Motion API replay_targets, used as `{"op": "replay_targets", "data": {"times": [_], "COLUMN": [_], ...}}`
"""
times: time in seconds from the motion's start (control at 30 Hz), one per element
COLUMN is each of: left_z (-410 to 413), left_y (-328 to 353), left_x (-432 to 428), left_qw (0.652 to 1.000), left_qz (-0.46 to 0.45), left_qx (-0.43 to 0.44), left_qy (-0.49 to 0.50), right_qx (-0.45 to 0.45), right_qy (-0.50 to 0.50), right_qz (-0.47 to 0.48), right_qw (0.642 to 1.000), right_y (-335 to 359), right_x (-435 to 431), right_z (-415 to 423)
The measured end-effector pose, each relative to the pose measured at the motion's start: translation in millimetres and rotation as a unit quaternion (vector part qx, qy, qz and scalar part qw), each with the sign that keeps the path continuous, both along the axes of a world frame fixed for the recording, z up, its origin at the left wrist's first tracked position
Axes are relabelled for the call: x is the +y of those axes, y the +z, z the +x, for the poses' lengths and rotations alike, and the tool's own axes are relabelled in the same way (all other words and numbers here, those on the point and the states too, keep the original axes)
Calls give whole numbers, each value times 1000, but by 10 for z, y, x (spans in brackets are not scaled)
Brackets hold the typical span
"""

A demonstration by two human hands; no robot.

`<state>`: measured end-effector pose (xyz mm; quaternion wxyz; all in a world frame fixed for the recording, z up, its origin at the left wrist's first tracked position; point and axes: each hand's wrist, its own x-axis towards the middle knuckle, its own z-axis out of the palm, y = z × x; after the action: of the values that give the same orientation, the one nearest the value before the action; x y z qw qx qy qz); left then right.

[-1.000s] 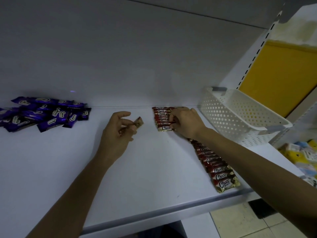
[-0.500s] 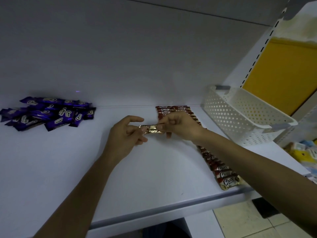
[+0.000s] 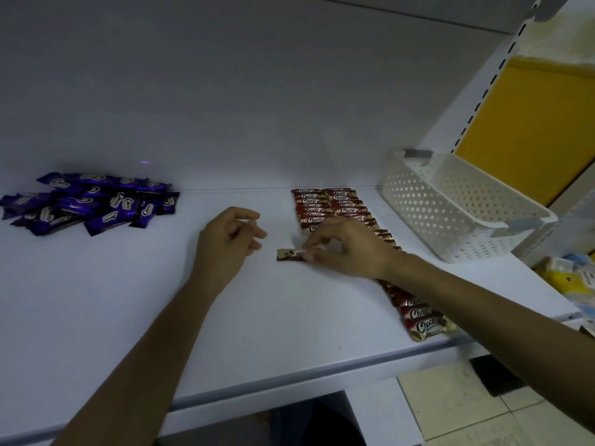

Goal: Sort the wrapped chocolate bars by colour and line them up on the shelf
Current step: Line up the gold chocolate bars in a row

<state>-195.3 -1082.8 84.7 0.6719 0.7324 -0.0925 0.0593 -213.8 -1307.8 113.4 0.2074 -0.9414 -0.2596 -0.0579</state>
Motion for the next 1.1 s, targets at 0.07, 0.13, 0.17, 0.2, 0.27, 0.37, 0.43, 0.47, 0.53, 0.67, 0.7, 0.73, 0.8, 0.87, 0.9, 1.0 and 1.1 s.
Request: {"op": "replay_targets", "data": {"times": [0.07, 0.13, 0.17, 0.2, 0.27, 0.37, 0.43, 0.47, 0.53, 0.67, 0.7, 0.73, 0.8, 0.87, 0.9, 1.0, 1.1], "left_z": [4, 4, 0, -1, -2, 1, 5, 4, 0, -5, -5, -5, -9, -10, -11, -14, -5], "left_y": [3, 3, 3, 0, -5, 1, 3, 0, -6, -1, 2, 4, 2, 6, 8, 8, -2], "left_x": [4, 1, -2, -2, -3, -3, -5, -5, -2, -6, -9, -12, -13, -12, -12, -13, -10], "left_qw": [1000, 1000, 1000, 1000, 1000, 1000, 1000, 1000, 1000, 1000, 1000, 1000, 1000, 1000, 1000, 1000, 999], "left_qz": [-1, 1, 4, 6, 4, 2, 8, 11, 11, 20, 21, 23, 27, 28, 26, 26, 32], "left_qx": [3, 6, 5, 3, 3, 3, 0, -1, 0, -2, -2, -2, -3, -4, -4, -4, -4], "left_qy": [1, 1, 1, 2, 1, -3, -5, -7, -8, -7, -7, -7, -7, -9, -10, -7, -5], "right_qx": [-5, 7, 12, 21, 60, 136, 162, 172, 192, 220, 214, 195, 113, 48, 37, 25, -5], "right_qy": [-34, -53, -60, -70, -94, -106, -104, -106, -112, -137, -143, -148, -151, -141, -132, -76, -49], "right_qz": [-9, -20, -17, -6, 42, 127, 186, 214, 261, 345, 360, 351, 239, 109, 68, -10, -26], "right_qw": [999, 998, 998, 997, 993, 977, 963, 956, 939, 902, 897, 904, 952, 983, 988, 997, 998], "right_y": [-22, -2, 14, 31, 52, 65, 105, 126, 152, 183, 201, 218, 253, 257, 256, 198, 129], "right_x": [78, 107, 91, 62, -11, -86, -98, -105, -124, -162, -172, -189, -226, -238, -227, -136, -50], "right_z": [26, 52, 67, 84, 99, 78, 42, 35, 33, 63, 70, 79, 111, 151, 160, 204, 303]}}
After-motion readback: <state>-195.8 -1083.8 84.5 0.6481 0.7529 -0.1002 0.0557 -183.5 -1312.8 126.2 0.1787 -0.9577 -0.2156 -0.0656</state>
